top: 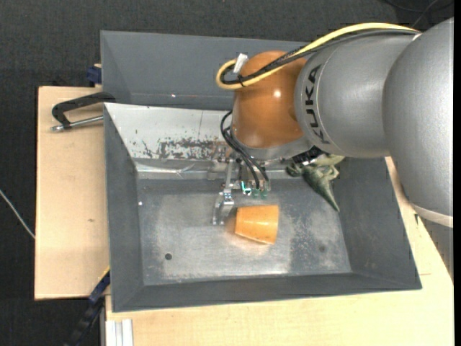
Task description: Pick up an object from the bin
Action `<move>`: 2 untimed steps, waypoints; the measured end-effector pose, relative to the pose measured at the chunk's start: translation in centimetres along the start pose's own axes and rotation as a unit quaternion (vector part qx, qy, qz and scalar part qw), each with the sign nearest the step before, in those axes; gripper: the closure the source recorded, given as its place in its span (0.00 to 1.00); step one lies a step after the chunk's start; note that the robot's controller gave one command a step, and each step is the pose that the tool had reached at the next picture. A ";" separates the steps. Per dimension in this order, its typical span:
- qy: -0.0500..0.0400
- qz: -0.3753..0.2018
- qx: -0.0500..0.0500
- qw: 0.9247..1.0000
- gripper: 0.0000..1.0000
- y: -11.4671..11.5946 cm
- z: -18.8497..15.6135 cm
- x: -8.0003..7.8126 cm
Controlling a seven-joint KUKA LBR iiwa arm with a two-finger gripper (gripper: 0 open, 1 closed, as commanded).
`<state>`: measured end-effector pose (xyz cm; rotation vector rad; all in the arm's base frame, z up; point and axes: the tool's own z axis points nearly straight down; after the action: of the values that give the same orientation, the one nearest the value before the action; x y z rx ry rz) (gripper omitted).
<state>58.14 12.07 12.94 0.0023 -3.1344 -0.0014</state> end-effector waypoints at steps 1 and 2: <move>-0.006 -0.206 0.000 0.979 0.00 -7.7 5.7 -0.4; -0.007 -0.132 0.000 0.991 0.00 -13.4 5.7 4.2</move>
Offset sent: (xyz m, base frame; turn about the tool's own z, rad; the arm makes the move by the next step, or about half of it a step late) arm 0.0016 -0.0772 -0.0594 -0.4178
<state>53.95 -1.29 7.30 0.4188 -3.1214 -0.0016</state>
